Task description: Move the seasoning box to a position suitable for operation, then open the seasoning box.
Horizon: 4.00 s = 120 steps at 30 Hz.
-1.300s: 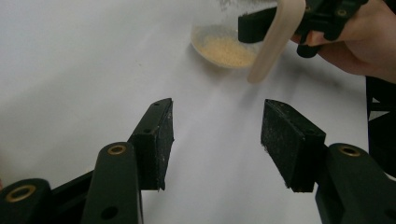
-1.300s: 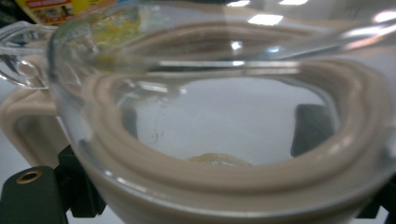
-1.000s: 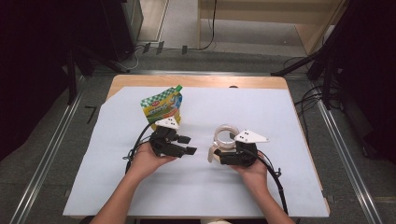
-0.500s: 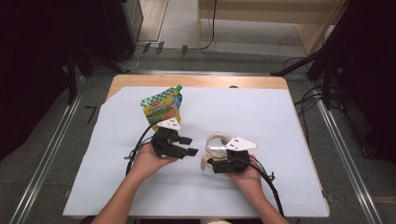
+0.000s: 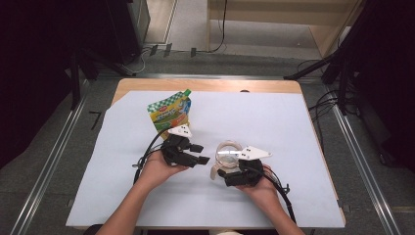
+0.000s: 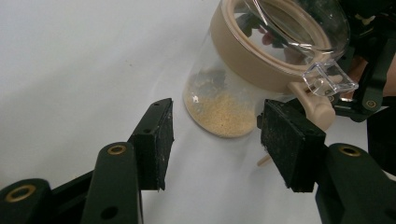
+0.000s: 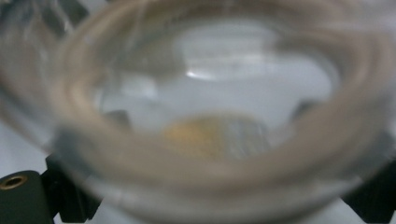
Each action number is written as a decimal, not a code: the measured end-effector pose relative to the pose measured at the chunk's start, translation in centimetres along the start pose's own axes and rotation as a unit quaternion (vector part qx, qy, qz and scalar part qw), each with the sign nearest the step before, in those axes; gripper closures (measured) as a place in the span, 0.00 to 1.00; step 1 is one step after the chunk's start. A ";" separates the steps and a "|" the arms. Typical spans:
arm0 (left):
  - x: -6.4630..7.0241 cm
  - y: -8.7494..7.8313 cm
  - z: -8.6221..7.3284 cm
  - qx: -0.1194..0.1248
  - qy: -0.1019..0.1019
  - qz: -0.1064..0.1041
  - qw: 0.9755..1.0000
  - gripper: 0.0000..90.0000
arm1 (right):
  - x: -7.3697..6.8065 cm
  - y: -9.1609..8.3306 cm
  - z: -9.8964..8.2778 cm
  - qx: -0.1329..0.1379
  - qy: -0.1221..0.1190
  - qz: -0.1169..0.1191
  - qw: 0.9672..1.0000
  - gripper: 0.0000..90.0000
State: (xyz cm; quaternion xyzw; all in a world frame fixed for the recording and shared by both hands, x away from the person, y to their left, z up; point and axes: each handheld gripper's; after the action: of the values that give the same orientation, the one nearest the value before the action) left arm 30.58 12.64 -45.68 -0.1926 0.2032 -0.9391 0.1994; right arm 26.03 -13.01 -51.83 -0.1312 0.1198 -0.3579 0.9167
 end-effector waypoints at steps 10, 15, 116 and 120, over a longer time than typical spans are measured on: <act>0.1 -0.2 0.0 0.004 -0.002 0.000 1.000 0.50 | -0.7 -3.9 0.4 -0.004 0.010 0.014 1.000 0.10; 0.5 0.2 0.0 0.007 -0.007 0.013 1.000 0.53 | -1.0 -5.7 0.8 -0.012 0.036 0.020 0.999 0.19; 3.1 0.8 -0.2 0.002 -0.008 -0.048 0.999 0.52 | -1.0 -8.1 1.8 -0.001 0.067 0.055 0.996 1.00; 2.8 0.7 -0.3 0.007 -0.014 -0.043 0.999 0.49 | -1.9 -8.1 1.7 -0.007 0.061 0.068 0.996 1.00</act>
State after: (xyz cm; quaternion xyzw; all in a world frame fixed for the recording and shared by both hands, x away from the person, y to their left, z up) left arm 28.34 10.85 -45.50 -0.2126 0.1850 -0.9456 0.1627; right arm 20.10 -17.20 -47.38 -0.1071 0.1863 -0.3008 0.9292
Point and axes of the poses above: each handheld gripper's, and its own axes: y roughly forward along the jaws, z roughly out of its top, x roughly to its right, and after that the axes turned 15 degrees about x, right-handed
